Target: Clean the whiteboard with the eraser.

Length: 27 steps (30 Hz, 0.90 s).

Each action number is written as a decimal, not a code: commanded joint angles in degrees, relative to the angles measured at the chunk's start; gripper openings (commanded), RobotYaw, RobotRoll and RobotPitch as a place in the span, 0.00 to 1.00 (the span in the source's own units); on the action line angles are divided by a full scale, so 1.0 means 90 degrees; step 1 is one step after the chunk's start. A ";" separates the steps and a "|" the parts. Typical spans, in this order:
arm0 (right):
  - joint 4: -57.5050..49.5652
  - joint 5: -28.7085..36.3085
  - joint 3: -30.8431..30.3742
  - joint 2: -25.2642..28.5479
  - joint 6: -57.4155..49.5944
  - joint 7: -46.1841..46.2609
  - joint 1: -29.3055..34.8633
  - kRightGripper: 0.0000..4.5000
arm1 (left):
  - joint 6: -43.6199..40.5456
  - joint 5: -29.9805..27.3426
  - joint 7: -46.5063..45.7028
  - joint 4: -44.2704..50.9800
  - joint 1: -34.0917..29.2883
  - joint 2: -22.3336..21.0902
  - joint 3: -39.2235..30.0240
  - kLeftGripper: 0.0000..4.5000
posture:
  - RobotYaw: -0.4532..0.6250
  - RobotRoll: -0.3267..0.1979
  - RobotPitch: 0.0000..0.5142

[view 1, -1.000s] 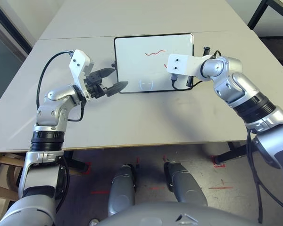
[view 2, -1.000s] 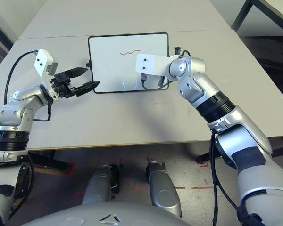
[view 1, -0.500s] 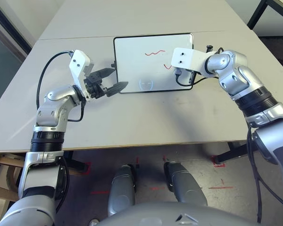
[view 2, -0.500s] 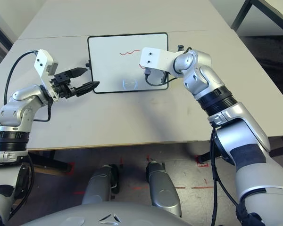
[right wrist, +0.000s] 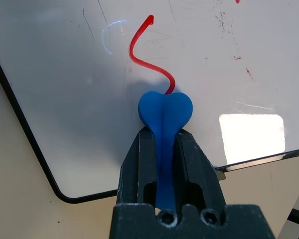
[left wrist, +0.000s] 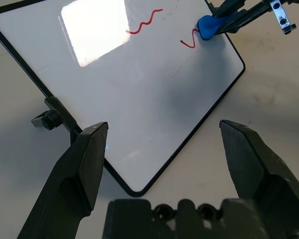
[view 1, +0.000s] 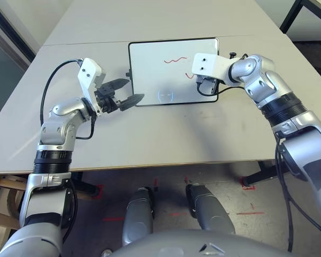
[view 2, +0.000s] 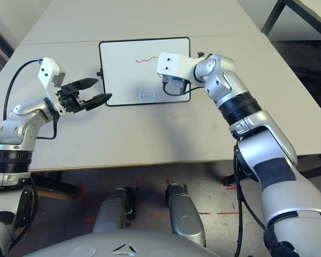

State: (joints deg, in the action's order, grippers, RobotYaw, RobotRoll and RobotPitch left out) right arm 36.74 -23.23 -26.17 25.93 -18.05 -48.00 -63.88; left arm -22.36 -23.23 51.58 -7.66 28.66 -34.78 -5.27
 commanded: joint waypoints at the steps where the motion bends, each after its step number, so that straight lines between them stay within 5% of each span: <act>1: 0.0325 -0.0017 0.0038 -0.0153 0.0138 0.0068 -0.0105 0.06 | -0.0080 -0.0005 -0.0030 0.0124 -0.0091 -0.0055 -0.0058 1.00 | 0.28 0.62 0.28; 13: 0.0936 -0.0133 -0.0011 -0.0601 0.0436 0.0245 -0.0436 0.05 | -0.0168 -0.0011 -0.0060 0.0228 -0.0108 -0.0034 -0.0061 1.00 | 0.28 0.62 0.28; 27: 0.0823 -0.0418 -0.0059 0.0072 0.0613 0.0188 0.0009 0.05 | -0.0097 0.0016 -0.0026 0.0100 -0.0021 0.0026 -0.0015 1.00 | 0.26 0.62 0.27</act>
State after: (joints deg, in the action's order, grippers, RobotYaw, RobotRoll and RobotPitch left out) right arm 43.04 -25.66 -26.21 25.53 -11.35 -46.08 -65.76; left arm -23.40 -23.23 51.15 -6.89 28.46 -34.68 -5.65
